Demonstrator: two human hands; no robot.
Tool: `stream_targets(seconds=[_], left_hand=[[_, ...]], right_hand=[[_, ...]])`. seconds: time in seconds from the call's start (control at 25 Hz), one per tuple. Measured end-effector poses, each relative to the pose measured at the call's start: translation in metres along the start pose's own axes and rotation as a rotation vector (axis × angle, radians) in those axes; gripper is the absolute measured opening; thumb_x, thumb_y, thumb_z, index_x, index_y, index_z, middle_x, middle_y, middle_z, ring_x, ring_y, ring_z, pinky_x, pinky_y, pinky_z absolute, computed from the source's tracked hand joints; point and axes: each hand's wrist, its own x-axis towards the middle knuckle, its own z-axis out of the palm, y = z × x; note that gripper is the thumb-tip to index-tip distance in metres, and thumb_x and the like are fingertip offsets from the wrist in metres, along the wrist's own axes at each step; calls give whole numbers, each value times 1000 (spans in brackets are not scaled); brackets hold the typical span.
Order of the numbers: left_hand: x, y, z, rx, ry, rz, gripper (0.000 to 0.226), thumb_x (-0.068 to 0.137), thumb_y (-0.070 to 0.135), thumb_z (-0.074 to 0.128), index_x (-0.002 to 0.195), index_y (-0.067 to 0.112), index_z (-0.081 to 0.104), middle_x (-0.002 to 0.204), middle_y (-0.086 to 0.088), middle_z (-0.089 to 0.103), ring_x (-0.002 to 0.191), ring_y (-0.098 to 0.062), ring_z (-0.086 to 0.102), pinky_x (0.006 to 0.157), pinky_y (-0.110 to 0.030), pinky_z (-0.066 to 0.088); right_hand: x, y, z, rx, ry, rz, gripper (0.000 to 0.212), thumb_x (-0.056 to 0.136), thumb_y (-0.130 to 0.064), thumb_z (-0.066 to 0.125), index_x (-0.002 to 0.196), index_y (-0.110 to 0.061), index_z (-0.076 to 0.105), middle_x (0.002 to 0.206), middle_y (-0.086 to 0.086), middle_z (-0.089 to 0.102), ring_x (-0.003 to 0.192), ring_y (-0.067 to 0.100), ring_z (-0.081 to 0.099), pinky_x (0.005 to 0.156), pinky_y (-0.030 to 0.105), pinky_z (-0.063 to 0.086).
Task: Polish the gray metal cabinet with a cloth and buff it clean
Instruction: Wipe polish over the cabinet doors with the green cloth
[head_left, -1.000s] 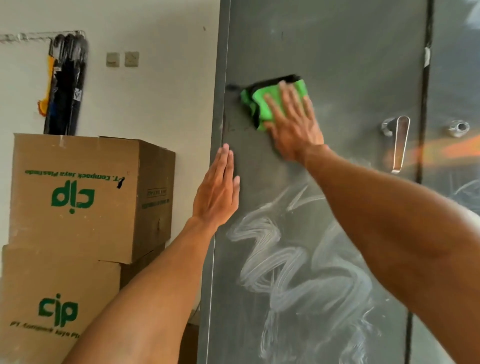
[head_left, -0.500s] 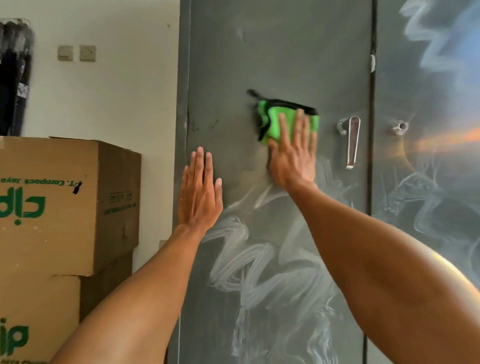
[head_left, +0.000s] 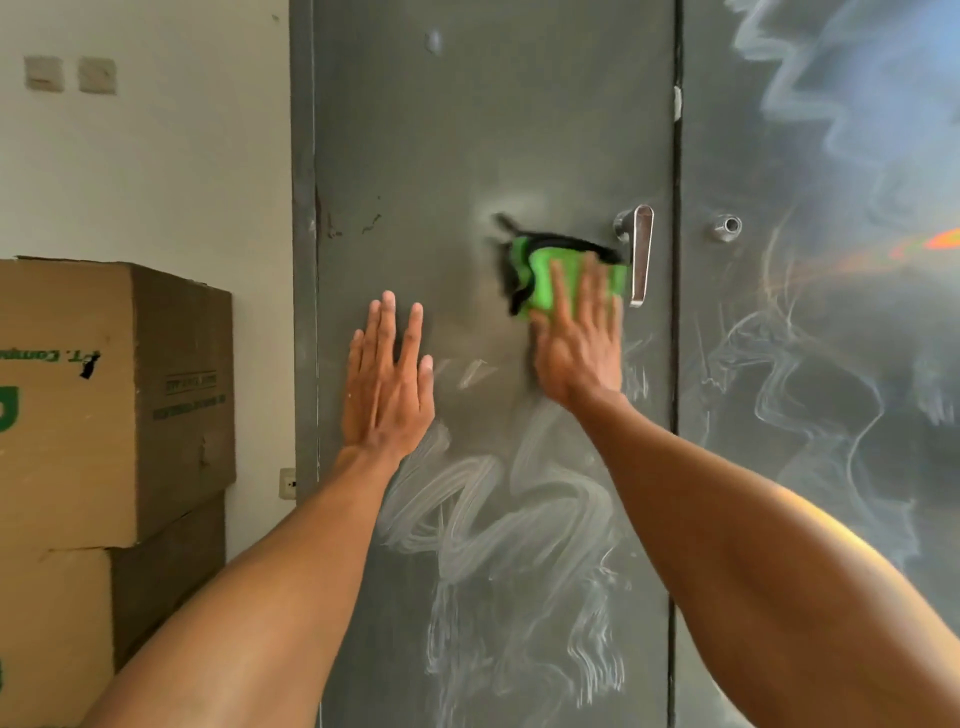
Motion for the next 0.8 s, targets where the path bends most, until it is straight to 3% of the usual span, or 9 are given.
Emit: stream_targets(seconds=[0.08, 0.12, 0.2, 0.28, 0.32, 0.4, 0.52, 0.68, 0.8], left_hand=[[-4, 1, 2, 20, -10, 3, 60, 106, 31, 32, 163, 15, 23, 171, -16, 10, 158, -31, 9, 127, -49, 16], [-6, 1, 3, 27, -9, -5, 59, 106, 31, 32, 163, 15, 24, 171, -17, 10, 159, -31, 9, 127, -50, 16], [-11, 1, 3, 22, -20, -14, 59, 106, 32, 32, 163, 16, 24, 171, -17, 9, 159, -31, 8, 127, -51, 16], [-18, 2, 4, 39, -22, -19, 60, 106, 34, 32, 162, 16, 25, 171, -17, 8, 159, -31, 8, 126, -52, 18], [-20, 6, 5, 44, -25, -23, 60, 106, 34, 31, 162, 16, 25, 171, -17, 8, 158, -32, 8, 126, -53, 18], [-22, 14, 6, 27, -35, -39, 60, 105, 34, 32, 162, 16, 25, 171, -17, 7, 158, -32, 8, 126, -52, 18], [-33, 27, 14, 24, -38, -13, 61, 105, 35, 32, 163, 17, 24, 171, -16, 7, 159, -31, 8, 127, -52, 16], [-53, 45, 26, 49, -39, -75, 62, 105, 36, 33, 163, 17, 22, 171, -18, 5, 158, -33, 8, 126, -56, 17], [-59, 62, 33, 48, -52, -66, 64, 105, 34, 42, 163, 17, 22, 171, -19, 4, 158, -34, 6, 125, -58, 17]], right_hand=[[2, 5, -5, 160, -5, 407, 66, 107, -47, 24, 163, -28, -6, 169, 13, -15, 155, 29, -17, 125, 51, -8], [1, -1, -6, 179, -10, 485, 66, 107, -47, 23, 162, -27, -8, 168, 16, -16, 155, 31, -18, 125, 52, -9], [-13, -12, -2, 81, -35, 278, 67, 106, -45, 27, 163, -29, -5, 168, 18, -14, 155, 34, -16, 125, 53, -9], [-38, -2, 6, -75, -84, -210, 66, 106, -44, 33, 163, -30, 3, 169, 16, -10, 156, 33, -11, 126, 52, -1], [-44, 13, 5, -124, -99, -347, 66, 106, -45, 34, 163, -31, 5, 169, 15, -8, 157, 32, -9, 127, 51, 3], [-37, 41, 1, -94, -80, -279, 66, 105, -44, 36, 163, -32, 7, 170, 14, -5, 157, 31, -6, 127, 49, 5], [-21, 55, -10, 28, -46, 131, 67, 106, -44, 32, 163, -28, 1, 169, 18, -10, 156, 33, -12, 126, 52, 1], [-87, 56, 4, -82, -131, 16, 68, 106, -45, 29, 162, -31, -7, 167, 18, -20, 154, 33, -18, 127, 50, -2], [-116, 79, 3, -128, -195, -99, 70, 105, -43, 37, 163, -32, -2, 167, 17, -18, 155, 34, -16, 127, 50, 3]])
